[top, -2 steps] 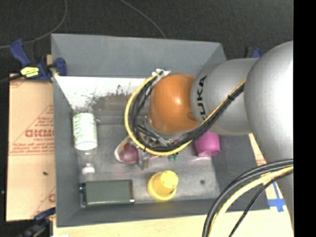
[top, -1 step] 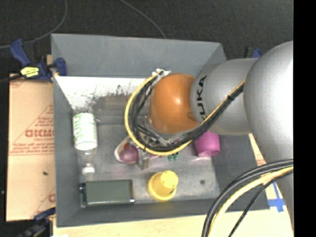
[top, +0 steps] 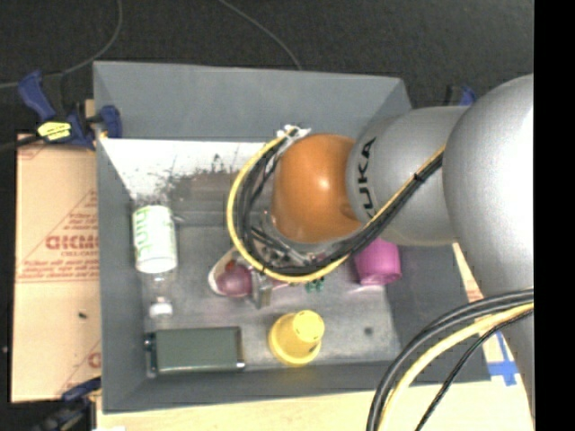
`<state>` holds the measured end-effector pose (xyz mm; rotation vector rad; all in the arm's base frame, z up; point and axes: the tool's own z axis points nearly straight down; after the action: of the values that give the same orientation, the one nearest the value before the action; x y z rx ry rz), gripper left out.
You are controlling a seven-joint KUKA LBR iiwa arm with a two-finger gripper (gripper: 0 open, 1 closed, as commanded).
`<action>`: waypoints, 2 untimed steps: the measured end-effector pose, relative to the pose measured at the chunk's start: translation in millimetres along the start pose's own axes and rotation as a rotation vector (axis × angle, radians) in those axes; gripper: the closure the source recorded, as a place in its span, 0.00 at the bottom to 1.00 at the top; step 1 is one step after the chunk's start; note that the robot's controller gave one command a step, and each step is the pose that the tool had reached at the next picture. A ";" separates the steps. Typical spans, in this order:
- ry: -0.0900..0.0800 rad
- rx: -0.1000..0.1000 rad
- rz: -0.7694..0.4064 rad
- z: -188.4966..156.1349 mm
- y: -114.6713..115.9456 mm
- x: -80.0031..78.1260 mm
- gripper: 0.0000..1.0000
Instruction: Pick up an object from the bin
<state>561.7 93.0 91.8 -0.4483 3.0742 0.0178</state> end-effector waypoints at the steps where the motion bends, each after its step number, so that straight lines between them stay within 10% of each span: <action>1: 0.000 0.000 0.001 0.0 0.0 0.0 1.00; 2: 0.000 0.000 0.002 0.0 0.0 0.0 1.00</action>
Offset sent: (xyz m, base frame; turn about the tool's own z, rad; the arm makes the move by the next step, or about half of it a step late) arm 0.0000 0.0000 0.0000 0.0000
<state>561.7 93.0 91.8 -0.4452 3.0750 0.0180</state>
